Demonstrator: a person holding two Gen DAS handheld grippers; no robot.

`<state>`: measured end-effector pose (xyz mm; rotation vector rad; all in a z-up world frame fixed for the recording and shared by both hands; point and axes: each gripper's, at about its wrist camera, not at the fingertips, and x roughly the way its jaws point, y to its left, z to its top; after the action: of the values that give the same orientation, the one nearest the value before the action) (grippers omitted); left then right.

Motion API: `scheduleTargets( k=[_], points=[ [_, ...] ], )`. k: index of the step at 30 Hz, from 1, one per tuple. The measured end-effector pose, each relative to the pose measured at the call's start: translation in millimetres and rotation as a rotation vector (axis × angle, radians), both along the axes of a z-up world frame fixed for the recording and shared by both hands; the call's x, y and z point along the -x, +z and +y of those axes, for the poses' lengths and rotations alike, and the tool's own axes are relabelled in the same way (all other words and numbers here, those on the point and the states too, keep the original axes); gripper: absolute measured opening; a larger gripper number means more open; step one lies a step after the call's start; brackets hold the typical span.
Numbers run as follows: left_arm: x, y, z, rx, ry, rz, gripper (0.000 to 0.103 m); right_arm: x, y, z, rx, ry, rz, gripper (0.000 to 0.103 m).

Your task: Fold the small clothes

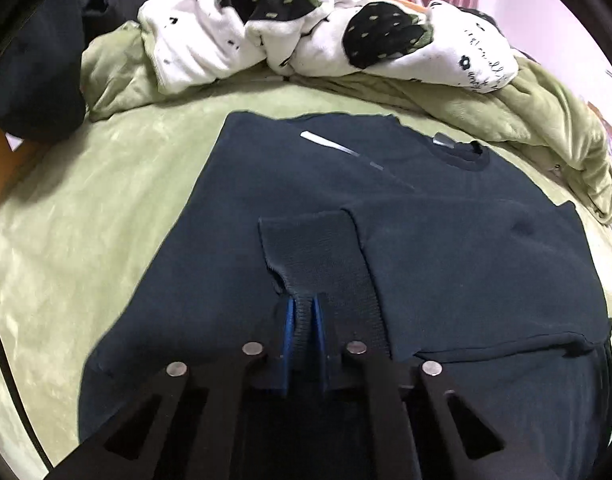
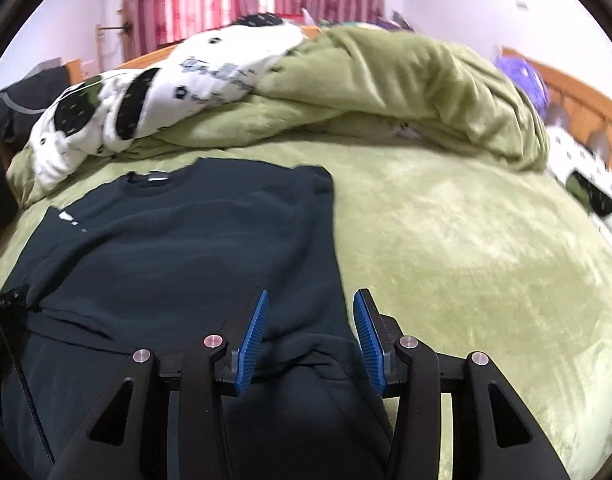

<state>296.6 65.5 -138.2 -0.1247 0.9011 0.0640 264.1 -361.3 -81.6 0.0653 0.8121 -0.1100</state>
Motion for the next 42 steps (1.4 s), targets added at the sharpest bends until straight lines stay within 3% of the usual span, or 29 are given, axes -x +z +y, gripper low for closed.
scheduleTargets(
  k=[3,9,13,19,26,34,36,42],
  points=[
    [7.8,14.8,13.0,0.012,0.014,-0.059,0.008,-3.6,-3.0,-12.9,-0.046,-0.034,0.018,0.044],
    [15.5,30.4,34.1,-0.002,0.032,-0.093,0.005,-8.5,-12.4,-18.4,-0.057,-0.06,0.042,0.044],
    [14.2,24.6,43.3,0.025,0.033,-0.076,0.005,-13.6,-23.7,-12.9,-0.039,-0.048,0.079,0.044],
    [13.1,11.1,36.0,-0.01,0.021,-0.043,0.008,-19.9,-42.7,-6.8,0.019,-0.055,0.149,0.044],
    [22.7,17.1,33.4,-0.045,0.02,-0.047,0.009,-13.5,-34.4,-10.0,-0.02,-0.065,0.121,0.049],
    [53.4,32.1,31.8,-0.056,0.021,-0.057,0.025,7.2,-14.4,1.1,-0.068,-0.045,0.061,0.058],
    [63.0,37.1,31.0,-0.056,0.016,-0.064,0.035,16.0,-9.0,7.3,-0.089,-0.029,0.041,0.059],
    [96.1,51.8,30.1,-0.058,-0.002,-0.081,0.041,40.7,2.7,33.6,-0.07,0.034,0.005,0.059]
  ],
)
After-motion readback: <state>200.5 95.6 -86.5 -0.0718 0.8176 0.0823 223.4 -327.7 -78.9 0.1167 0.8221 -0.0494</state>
